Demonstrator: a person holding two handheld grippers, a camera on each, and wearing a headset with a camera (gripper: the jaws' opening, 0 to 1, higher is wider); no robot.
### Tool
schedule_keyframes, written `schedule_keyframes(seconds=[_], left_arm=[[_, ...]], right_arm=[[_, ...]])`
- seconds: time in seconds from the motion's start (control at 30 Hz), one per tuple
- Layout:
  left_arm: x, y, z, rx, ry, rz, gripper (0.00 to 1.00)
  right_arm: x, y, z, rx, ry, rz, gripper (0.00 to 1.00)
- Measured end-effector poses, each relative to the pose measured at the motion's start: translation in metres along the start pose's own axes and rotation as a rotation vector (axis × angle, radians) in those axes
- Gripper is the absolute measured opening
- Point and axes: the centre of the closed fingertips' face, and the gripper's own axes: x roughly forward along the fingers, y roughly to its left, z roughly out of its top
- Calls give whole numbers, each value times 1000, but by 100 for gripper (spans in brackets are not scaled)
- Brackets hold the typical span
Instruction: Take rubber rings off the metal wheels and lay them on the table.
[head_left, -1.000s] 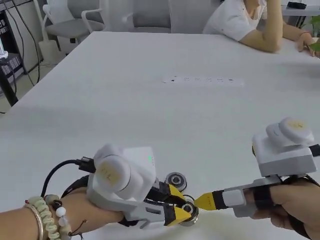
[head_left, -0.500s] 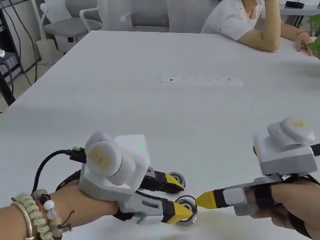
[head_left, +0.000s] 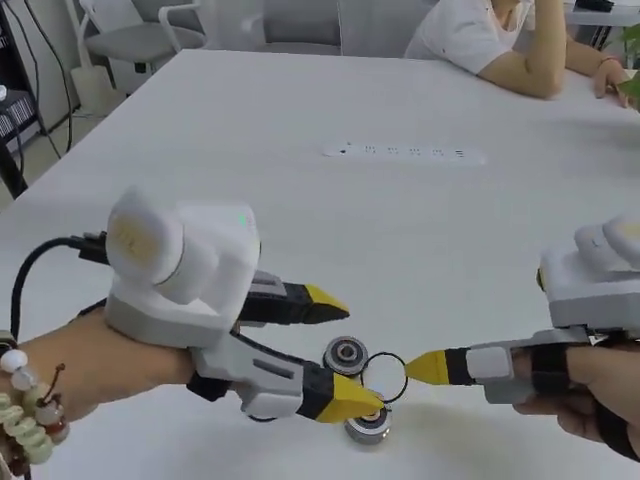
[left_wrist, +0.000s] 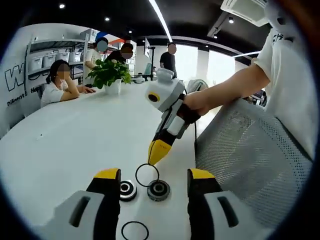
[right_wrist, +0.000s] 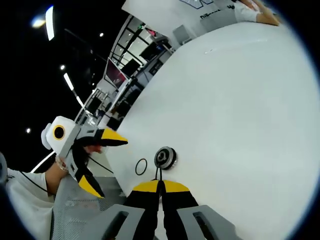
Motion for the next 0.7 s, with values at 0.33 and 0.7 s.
schedule_keyframes(seconds=[0.33, 0.7], left_arm=[[-38, 0, 26, 36, -28, 22, 68], [-90, 17, 21, 51, -7, 164, 78]], right_arm=[[-11, 0, 16, -25, -61, -13, 0], [-24, -1, 30, -44, -125, -22, 0]])
